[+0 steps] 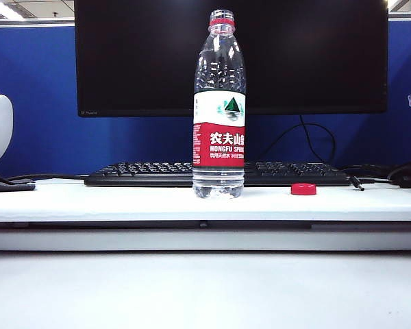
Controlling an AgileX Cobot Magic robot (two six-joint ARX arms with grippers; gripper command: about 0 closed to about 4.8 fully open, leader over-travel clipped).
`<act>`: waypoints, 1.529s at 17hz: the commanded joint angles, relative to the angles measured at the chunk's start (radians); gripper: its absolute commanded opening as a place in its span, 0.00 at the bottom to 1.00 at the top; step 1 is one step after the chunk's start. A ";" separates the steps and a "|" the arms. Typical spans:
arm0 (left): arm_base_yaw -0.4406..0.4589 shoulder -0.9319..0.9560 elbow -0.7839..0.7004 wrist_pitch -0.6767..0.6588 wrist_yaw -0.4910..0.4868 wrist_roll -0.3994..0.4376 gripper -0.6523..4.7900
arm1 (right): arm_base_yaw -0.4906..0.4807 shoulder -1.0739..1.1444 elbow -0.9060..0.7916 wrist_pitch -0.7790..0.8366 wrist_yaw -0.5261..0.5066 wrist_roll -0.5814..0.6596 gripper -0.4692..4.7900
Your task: Unscrew the cap from the plastic bottle on the table.
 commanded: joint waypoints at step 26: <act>0.027 -0.002 0.000 -0.049 0.048 0.069 0.11 | 0.000 -0.001 0.003 0.008 -0.001 -0.002 0.08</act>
